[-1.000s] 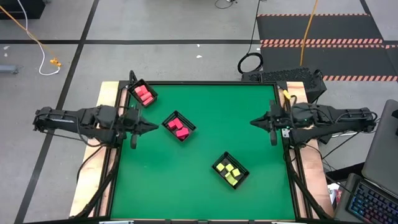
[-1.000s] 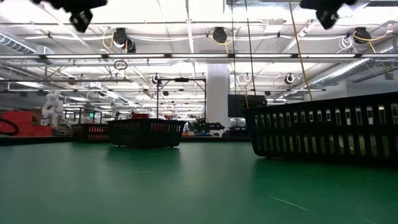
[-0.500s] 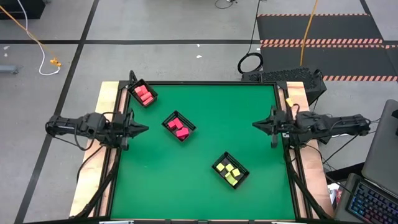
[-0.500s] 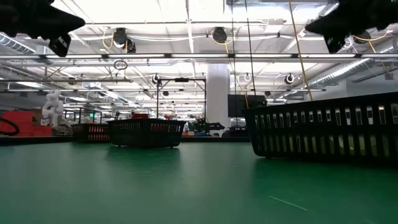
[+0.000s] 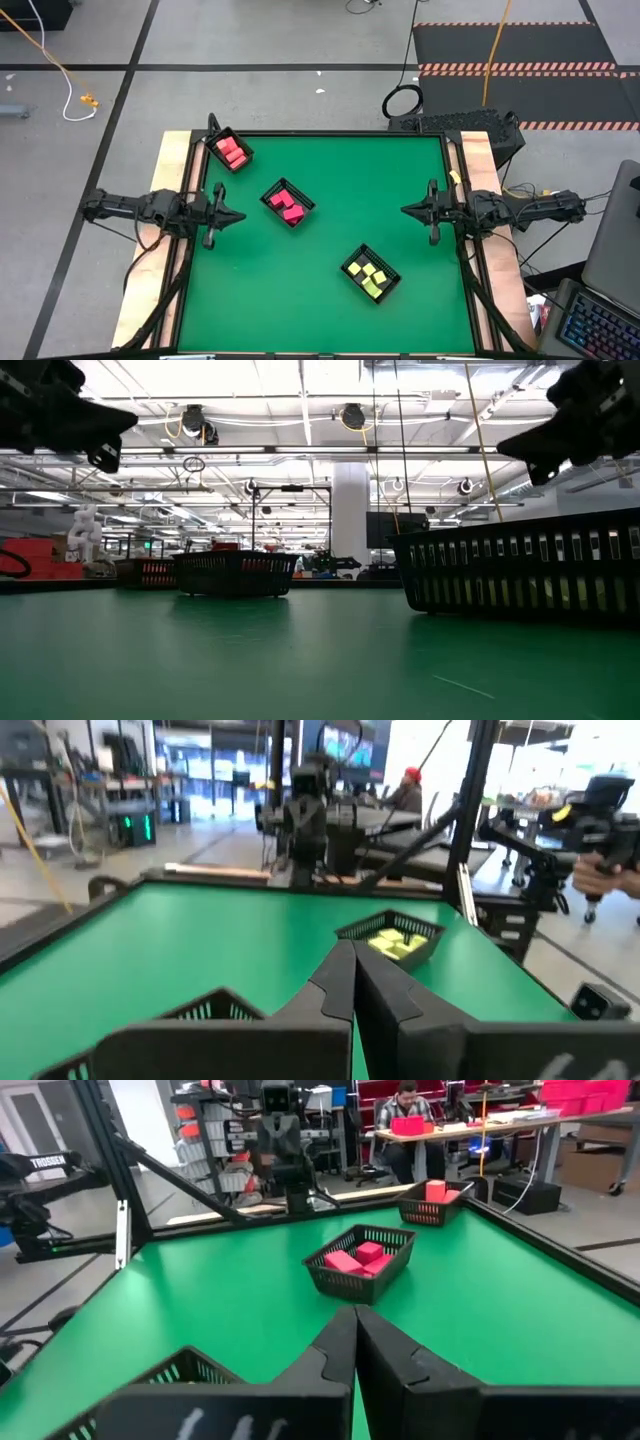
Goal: Sort & place blocks by color
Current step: Return to Home Position
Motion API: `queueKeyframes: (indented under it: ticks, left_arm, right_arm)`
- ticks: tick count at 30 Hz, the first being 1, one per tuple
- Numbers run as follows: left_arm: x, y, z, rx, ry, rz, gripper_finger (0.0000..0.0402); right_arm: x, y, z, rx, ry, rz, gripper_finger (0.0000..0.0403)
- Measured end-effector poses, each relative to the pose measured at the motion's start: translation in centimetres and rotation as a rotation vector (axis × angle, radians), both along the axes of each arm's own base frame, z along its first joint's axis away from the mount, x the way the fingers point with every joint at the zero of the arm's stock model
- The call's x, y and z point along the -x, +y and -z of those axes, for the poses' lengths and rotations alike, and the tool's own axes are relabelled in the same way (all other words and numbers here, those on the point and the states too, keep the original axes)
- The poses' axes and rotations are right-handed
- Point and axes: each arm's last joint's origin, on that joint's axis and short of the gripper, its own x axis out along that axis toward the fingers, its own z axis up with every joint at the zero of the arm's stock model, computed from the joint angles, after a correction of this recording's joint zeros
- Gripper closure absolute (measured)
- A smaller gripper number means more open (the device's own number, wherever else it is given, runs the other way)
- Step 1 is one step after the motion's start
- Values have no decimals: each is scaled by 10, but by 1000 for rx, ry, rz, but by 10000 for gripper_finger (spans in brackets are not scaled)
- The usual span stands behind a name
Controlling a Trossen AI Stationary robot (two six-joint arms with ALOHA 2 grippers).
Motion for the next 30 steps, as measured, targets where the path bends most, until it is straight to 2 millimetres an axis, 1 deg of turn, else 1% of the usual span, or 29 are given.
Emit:
queueKeyframes:
  ticks: [3, 5, 8, 12, 17, 24, 28, 30]
  left_arm:
    - [-5, 0, 16, -16, -18, -5, 401]
    - [-6, 0, 18, -22, -17, 2, 401]
    - [-6, 2, 19, -41, -11, -11, 401]
    - [-7, 7, 19, -56, -9, -44, 401]
    - [-7, 12, 20, -44, 6, -46, 401]
    - [-7, 16, 20, -64, 6, -73, 401]
    - [-9, 16, 22, -71, 25, -68, 401]
    - [-10, 16, 23, -75, 45, -62, 401]
  right_arm:
    - [2, -1, 12, -5, -9, 4, 403]
    - [3, -1, 19, -7, -14, 3, 403]
    - [4, 0, 23, -15, -51, -36, 403]
    - [4, -2, 23, -14, -61, -56, 403]
    - [4, -7, 24, 10, -51, -21, 403]
    - [3, -10, 25, 15, -38, -52, 403]
    - [2, -10, 21, 26, -89, -64, 403]
    - [1, -11, 22, 32, -69, -61, 403]
